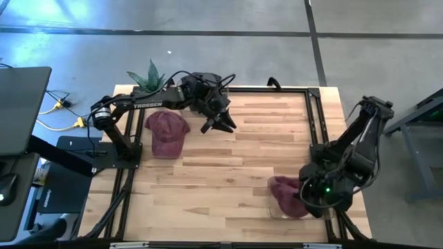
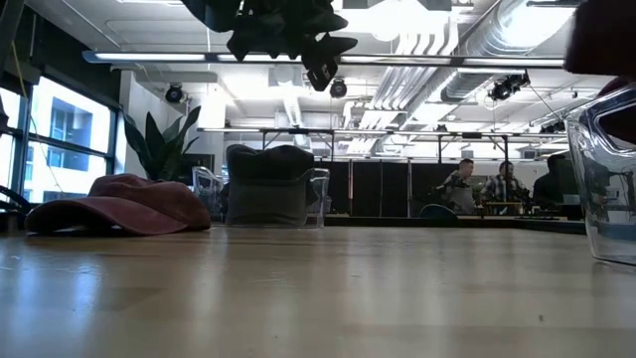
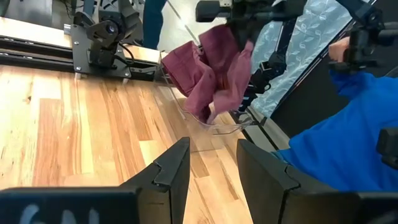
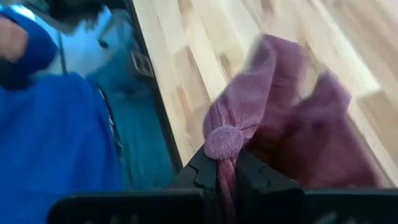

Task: Pick & Place hat
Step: Put the bottom red cap into the bottom transparent bin

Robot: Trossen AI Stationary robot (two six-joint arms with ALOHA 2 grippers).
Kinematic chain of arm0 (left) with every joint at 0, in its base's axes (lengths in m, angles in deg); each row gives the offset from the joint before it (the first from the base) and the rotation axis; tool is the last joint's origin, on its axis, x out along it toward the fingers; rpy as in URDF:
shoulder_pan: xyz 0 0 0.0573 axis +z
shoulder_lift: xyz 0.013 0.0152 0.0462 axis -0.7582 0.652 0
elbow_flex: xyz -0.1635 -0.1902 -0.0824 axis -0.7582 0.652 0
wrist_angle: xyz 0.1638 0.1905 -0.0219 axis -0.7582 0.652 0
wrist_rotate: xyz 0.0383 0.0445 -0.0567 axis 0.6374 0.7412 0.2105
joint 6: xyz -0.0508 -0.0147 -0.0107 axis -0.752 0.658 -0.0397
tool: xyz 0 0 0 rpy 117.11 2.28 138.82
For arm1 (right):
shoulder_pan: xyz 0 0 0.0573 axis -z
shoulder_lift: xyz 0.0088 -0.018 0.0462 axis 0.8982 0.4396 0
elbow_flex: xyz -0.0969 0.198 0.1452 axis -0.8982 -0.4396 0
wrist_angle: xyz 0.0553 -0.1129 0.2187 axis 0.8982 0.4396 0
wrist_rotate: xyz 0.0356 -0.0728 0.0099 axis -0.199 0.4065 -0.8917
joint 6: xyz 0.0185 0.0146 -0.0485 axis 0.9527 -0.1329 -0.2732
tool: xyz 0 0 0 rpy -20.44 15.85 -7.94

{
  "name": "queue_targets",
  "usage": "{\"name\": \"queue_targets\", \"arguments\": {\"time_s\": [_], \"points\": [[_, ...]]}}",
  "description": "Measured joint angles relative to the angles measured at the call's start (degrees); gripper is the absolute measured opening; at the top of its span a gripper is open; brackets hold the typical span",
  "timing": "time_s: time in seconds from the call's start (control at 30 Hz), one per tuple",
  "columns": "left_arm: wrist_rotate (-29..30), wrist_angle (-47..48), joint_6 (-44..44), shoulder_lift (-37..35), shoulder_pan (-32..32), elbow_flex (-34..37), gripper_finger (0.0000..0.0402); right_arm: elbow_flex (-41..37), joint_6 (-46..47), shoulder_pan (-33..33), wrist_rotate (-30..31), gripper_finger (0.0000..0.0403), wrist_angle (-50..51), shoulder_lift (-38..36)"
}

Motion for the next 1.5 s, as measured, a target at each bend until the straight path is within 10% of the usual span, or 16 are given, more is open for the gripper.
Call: {"name": "queue_targets", "arguments": {"time_s": [0.3, 0.57, 1.5], "points": [[0.2, -0.02, -0.17, 0.02, 0.0, 0.0, 0.0126, -4.09, 6.33, -4.0, 0.74, 0.0015, 0.88, -0.35], [2.41, -0.02, -0.19, 0.02, 0.01, 0.0, 0.0126, -2.67, 8.16, -6.18, 13.41, 0.0008, -2.11, -3.45], [5.12, 2.71, 1.12, 0.07, 0.0, 0.0, 0.0126, -13.67, 28.88, -10.51, -2.71, 0.0006, 0.85, -4.01]]}}
